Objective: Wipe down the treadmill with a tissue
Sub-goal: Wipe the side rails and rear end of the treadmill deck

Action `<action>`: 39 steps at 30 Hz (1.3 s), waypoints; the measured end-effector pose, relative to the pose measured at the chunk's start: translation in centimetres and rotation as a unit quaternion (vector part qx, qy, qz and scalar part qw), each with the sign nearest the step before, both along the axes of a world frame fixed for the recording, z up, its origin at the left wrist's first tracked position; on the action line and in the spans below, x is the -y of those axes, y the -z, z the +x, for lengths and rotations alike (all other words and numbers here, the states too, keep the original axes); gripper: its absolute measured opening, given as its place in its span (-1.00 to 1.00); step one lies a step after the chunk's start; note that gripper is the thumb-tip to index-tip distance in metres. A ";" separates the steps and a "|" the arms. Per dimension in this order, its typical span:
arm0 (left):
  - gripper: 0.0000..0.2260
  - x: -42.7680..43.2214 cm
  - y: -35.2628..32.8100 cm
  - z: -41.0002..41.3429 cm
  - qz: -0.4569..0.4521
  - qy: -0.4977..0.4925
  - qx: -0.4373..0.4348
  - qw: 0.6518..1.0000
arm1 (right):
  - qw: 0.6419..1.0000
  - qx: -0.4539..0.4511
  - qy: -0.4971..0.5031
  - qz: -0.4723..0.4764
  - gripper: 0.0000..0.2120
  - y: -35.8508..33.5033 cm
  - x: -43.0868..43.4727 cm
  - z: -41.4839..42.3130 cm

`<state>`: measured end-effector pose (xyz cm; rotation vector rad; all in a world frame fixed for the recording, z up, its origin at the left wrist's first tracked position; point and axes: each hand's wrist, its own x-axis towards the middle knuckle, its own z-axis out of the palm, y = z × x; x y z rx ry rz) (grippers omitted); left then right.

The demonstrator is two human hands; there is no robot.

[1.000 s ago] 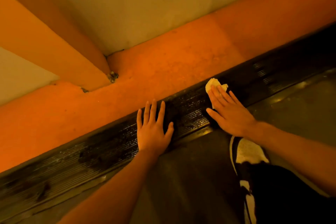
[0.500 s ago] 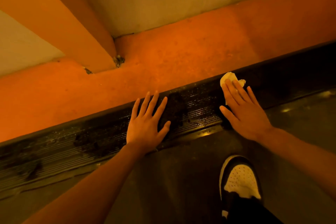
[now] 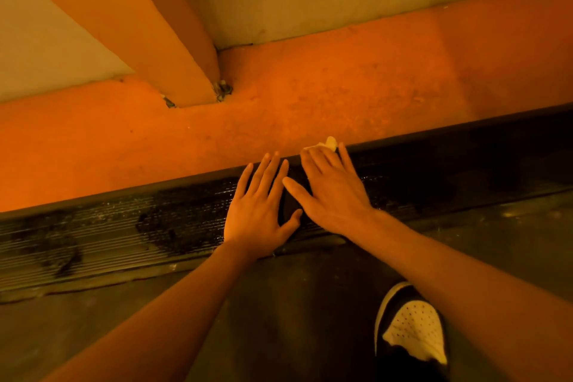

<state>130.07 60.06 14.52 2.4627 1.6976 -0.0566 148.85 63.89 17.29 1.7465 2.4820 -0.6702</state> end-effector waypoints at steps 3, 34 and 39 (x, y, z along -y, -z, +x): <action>-0.20 0.0 0.0 0.1 -0.001 -0.009 -0.013 1.000 | 0.999 -0.004 -0.043 0.012 -0.08 0.3 -0.7 1.4; -0.19 -0.1 -0.3 0.2 -0.015 0.003 -0.037 0.999 | 0.983 0.045 0.167 0.057 -0.27 1.0 1.0 10.1; -0.21 -0.2 -0.3 0.2 -0.016 0.005 -0.025 1.000 | 0.998 0.002 -0.008 0.059 -0.30 0.9 2.4 -0.6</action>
